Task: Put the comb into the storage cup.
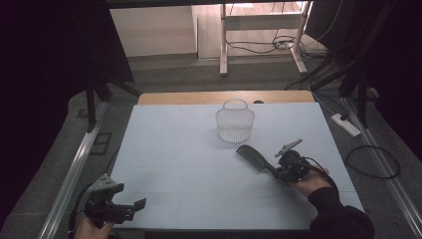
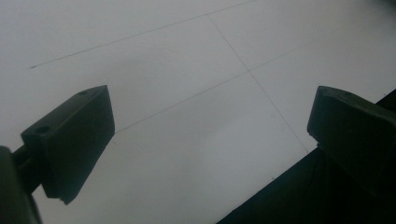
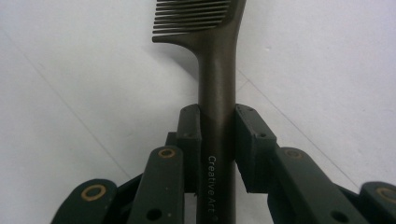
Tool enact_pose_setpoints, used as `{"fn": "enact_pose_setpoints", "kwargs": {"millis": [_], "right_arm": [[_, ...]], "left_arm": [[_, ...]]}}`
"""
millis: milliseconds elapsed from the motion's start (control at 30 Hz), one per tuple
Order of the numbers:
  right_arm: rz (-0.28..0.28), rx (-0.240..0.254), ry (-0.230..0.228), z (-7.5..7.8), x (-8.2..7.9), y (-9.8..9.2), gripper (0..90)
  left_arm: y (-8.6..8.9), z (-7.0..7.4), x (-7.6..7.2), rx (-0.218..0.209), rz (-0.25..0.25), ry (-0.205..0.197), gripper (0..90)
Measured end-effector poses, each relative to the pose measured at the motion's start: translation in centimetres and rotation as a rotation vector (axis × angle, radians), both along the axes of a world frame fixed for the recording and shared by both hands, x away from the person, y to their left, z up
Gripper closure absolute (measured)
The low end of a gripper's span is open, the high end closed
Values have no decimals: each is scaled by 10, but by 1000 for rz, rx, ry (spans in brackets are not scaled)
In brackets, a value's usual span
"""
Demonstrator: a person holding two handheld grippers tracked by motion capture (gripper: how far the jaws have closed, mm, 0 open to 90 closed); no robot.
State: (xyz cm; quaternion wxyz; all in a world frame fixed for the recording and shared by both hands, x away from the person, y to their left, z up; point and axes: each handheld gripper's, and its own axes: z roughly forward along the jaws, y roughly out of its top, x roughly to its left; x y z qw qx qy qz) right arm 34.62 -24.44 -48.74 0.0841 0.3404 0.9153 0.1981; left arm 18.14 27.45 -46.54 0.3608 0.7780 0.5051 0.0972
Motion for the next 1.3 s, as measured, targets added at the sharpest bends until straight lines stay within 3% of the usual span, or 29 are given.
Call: {"fn": "enact_pose_setpoints", "kwargs": {"millis": [300,467,567,700,1000,1200,1300], "right_arm": [[4,61,-39,10,-7,-5,725],[11,91,-59,16,-12,-6,725],[20,103,-78,20,-14,-5,725],[20,126,-107,25,-18,-4,724],[23,189,-157,37,-25,-5,724],[29,212,-178,42,-29,-4,724],[39,218,-196,43,-30,-3,724]], "left_arm": [[-1,1,0,4,-15,-6,3],[-4,2,2,-25,-30,-19,0],[-7,3,5,-20,-49,-25,0],[-13,7,12,-58,-85,-38,0],[-35,17,37,-90,-150,-54,0],[-53,22,51,-61,-184,-68,0],[-59,24,59,-67,-206,-66,0]]}}
